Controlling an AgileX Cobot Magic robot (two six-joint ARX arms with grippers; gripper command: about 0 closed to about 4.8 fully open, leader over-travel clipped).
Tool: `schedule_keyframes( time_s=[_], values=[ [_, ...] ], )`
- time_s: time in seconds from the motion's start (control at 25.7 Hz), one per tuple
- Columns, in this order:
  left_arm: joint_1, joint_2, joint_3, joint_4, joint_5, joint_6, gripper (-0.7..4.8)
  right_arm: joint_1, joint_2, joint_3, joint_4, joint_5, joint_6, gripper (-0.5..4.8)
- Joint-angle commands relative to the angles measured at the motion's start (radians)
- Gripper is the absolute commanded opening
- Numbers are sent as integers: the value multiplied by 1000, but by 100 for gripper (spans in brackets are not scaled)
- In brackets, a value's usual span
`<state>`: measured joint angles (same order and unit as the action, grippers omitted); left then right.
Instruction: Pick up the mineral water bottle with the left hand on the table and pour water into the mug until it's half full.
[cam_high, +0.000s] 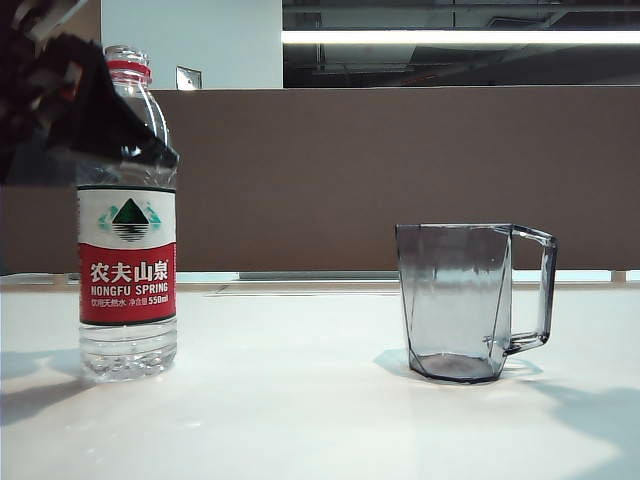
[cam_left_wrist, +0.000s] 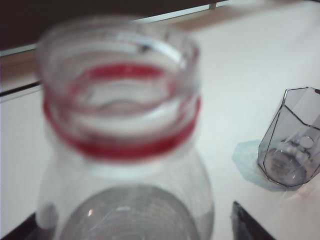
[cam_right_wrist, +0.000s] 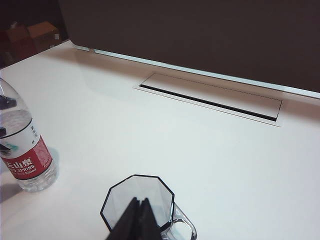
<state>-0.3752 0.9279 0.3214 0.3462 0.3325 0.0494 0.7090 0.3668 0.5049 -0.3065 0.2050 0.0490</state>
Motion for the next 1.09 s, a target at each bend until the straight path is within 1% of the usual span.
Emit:
schedule_keyframes(
  time_s=[0.04,0.16,0.27,0.35,0.43,0.93,1.09],
  values=[
    [1,1,-60,105,-25,-65,479,2,-1,7,1,0,3,-4],
    [1,4,-98,142,-39,-86,479,2,-1,7,-8,0,3,-4],
    [1,4,-137,207,-58,-88,479,2,-1,7,-8,-1,3,-4],
    [1,6,-140,219,-60,-91,479,2,-1,7,-9,-1,3,-4],
    [1,29,-139,272,-63,-103,479,1,0,7,-12,0,3,-4],
    [-21,327,-139,580,-32,-167,479,2,0,7,-15,-3,3,-4],
    [-21,348,-138,605,-21,-178,479,2,0,8,-42,-9,3,-4]
  ],
)
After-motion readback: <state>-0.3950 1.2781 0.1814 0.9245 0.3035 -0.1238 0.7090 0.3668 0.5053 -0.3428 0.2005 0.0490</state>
